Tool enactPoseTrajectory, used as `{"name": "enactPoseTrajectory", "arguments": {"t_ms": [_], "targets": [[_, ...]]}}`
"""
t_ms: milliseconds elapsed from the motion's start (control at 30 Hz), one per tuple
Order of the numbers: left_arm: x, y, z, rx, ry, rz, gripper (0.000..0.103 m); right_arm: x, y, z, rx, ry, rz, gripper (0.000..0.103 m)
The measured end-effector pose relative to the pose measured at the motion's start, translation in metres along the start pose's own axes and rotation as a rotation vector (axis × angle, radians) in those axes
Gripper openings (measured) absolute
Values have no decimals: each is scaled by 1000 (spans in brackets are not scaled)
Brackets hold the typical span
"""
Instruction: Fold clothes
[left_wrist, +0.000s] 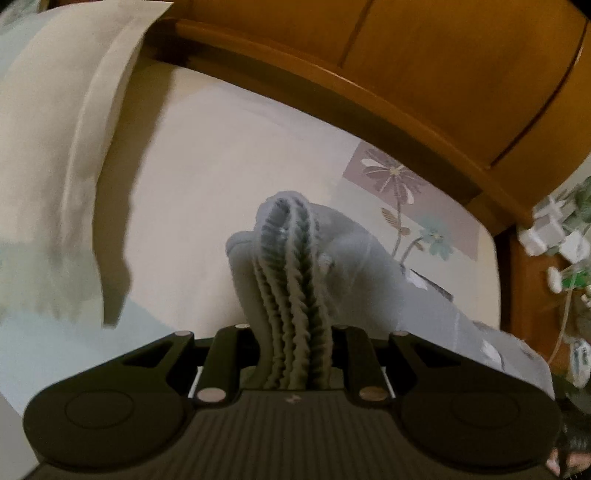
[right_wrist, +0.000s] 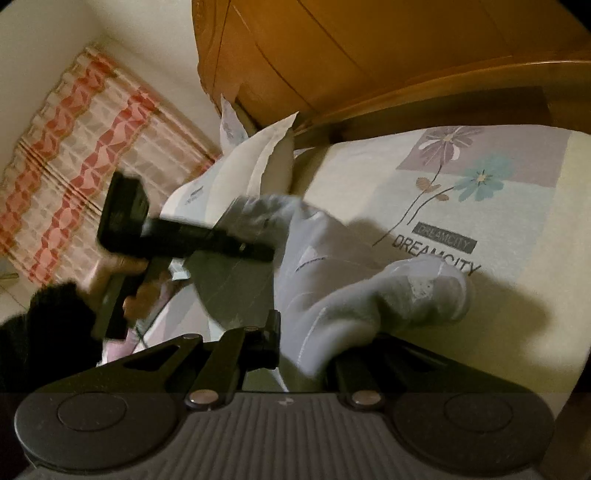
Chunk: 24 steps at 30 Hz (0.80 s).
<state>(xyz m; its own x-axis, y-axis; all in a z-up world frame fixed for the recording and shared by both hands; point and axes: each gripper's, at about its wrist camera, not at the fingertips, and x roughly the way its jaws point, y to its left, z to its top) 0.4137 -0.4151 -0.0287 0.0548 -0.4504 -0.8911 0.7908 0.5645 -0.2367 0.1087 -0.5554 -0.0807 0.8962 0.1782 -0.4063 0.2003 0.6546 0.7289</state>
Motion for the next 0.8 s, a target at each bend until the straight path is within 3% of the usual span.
{"name": "enactPoseTrajectory", "arguments": {"t_ms": [333, 467, 567, 633, 800], "targets": [[48, 18, 25, 1, 95, 10, 18, 19, -9, -18, -28, 32, -74, 8], [68, 28, 23, -40, 97, -7, 31, 21, -21, -20, -11, 46, -80, 11], [64, 37, 19, -77, 74, -23, 38, 18, -34, -22, 46, 49, -56, 26], [53, 39, 17, -77, 64, -1, 48, 10, -44, -22, 106, 37, -34, 54], [16, 43, 12, -60, 45, 50, 60, -12, -71, -21, 283, -7, 27, 75]]}}
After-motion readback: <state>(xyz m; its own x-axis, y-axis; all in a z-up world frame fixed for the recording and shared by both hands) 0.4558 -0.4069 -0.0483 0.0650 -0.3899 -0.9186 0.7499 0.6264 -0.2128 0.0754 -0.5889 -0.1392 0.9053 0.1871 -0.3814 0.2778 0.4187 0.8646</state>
